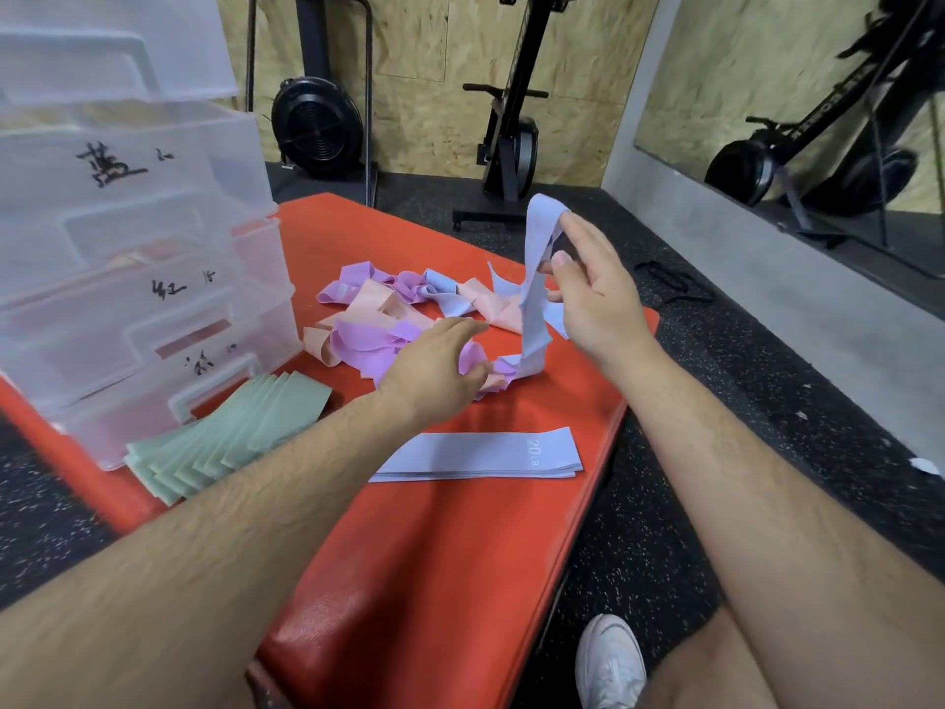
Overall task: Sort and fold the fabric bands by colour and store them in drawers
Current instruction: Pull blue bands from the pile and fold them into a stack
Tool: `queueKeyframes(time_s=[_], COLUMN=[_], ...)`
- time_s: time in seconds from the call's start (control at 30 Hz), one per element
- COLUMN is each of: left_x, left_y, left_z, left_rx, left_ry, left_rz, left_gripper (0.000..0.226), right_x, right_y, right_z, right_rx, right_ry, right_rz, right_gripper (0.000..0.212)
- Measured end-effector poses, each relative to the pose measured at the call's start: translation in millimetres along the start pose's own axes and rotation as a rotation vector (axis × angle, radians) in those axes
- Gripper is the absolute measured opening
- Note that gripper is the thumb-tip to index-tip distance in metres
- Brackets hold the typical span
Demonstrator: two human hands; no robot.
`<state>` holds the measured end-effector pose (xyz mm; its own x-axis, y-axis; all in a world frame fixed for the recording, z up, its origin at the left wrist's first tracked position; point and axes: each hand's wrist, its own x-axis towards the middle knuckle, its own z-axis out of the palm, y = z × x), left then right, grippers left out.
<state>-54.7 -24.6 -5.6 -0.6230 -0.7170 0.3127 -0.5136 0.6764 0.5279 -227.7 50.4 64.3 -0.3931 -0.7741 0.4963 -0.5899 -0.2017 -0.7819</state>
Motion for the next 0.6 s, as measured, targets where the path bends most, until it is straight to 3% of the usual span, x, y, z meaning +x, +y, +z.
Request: queueKeyframes(time_s=[0.13,0.37,0.6], left_x=[2,12,20], left_y=[5,14,27], left_z=[-1,-4,-3], left_rx=[-0.176,-0.714,-1.028], left_ry=[0.005,0.089,0.150], left_rz=[-0.099,-0.236,-0.320], left_gripper=[0.053,0.050,0.023], right_x=[-1,-6,-9], right_y=[-6,-24,-18], right_z=[3,6,2], right_rx=[0.129,0.323,0.349], right_ry=[-0.045,-0.172,-0.175], right_rz=[0.093,0.122,0.143], right_gripper=[0.043,0.040,0.041])
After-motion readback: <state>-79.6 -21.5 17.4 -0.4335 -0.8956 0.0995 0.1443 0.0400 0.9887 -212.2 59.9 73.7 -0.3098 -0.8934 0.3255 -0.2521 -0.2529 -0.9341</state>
